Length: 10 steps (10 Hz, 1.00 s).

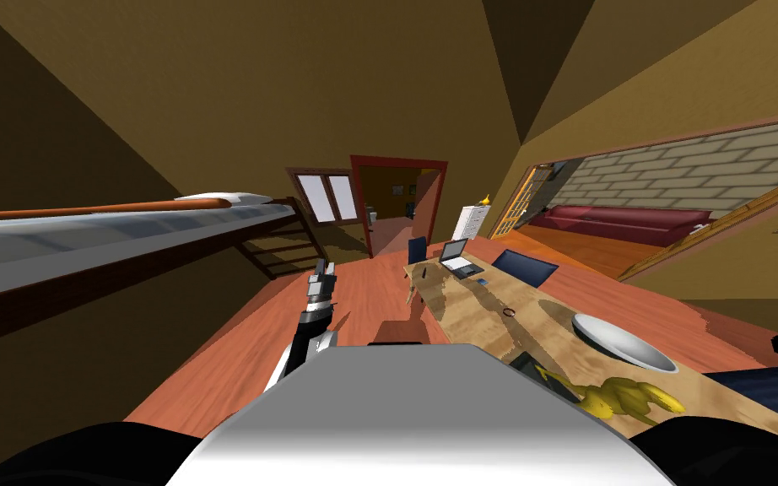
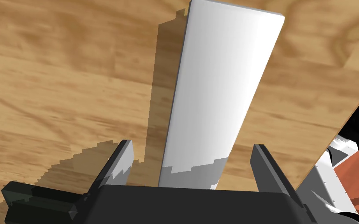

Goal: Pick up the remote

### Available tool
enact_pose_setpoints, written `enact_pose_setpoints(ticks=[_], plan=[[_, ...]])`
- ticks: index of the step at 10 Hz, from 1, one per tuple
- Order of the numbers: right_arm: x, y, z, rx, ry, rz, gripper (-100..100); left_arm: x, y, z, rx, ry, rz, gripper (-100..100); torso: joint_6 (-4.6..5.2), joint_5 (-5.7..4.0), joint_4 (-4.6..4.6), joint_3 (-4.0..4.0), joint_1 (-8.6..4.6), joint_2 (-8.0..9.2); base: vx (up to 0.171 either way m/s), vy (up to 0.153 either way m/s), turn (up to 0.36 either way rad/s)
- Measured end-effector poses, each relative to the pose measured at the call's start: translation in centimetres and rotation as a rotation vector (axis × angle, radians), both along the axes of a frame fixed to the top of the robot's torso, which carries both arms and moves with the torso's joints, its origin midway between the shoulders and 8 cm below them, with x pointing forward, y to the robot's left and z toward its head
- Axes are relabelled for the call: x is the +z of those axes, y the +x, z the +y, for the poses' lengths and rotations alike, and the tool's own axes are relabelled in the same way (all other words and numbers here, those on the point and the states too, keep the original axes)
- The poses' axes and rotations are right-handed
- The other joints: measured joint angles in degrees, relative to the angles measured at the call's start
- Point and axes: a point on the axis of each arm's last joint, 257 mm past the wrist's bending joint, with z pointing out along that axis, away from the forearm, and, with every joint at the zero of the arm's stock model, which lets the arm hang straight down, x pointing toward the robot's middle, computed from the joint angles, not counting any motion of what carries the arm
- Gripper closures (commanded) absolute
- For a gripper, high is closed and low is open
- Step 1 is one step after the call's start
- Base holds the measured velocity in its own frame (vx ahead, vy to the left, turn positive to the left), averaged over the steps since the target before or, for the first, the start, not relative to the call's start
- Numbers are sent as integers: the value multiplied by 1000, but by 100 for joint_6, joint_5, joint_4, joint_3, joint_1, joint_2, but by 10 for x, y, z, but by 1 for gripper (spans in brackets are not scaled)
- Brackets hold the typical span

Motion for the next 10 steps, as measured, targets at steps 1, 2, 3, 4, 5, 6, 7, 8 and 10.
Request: enact_pose_setpoints(ticks=[1, 2, 3, 4, 5, 6, 7, 8, 10], plan=[[-1, 0, 0, 1, 0, 0, 100, 0, 0, 0, 0, 0, 0, 0, 0, 2, -1, -2, 7, -3, 0, 0, 0], [-1, -1, 2, 0, 2, 1, 100, 0, 0, 0, 0, 0, 0, 0, -4, 5, 0, -3, 9, -6, 0, 0, 0], [-1, -1, 1, -3, 2, 0, 100, 0, 0, 0, 0, 0, 0, 0, -8, 3, 0, -3, 8, -6, 0, 0, 0], [-1, -1, 1, -2, 2, 0, 100, 0, 0, 0, 0, 0, 0, 0, -7, 3, 0, -3, 7, -7, 0, 0, 0], [-1, -1, 1, -1, 2, 0, 100, 0, 0, 0, 0, 0, 0, 0, -6, 4, 0, -4, 8, -7, 0, 0, 0], [-1, -1, 1, -1, 2, 0, 0, 0, 0, 0, 0, 0, 0, 0, -5, 4, -1, -4, 8, -8, 0, 0, 0], [-1, -1, 1, -1, 2, 0, 100, 0, 0, 0, 0, 0, 0, 0, -5, 5, -1, -4, 9, -8, 22, 32, -82], [6, 0, -5, 6, 0, 1, 100, 0, 0, 0, 0, 0, 0, 0, -1, 11, -4, -8, 20, -13, 36, 55, -97], [14, 0, -11, 14, 0, 4, 0, 0, 0, 0, 0, 0, 0, 0, -3, 9, -3, -9, 25, -16, 8, 15, -9]])
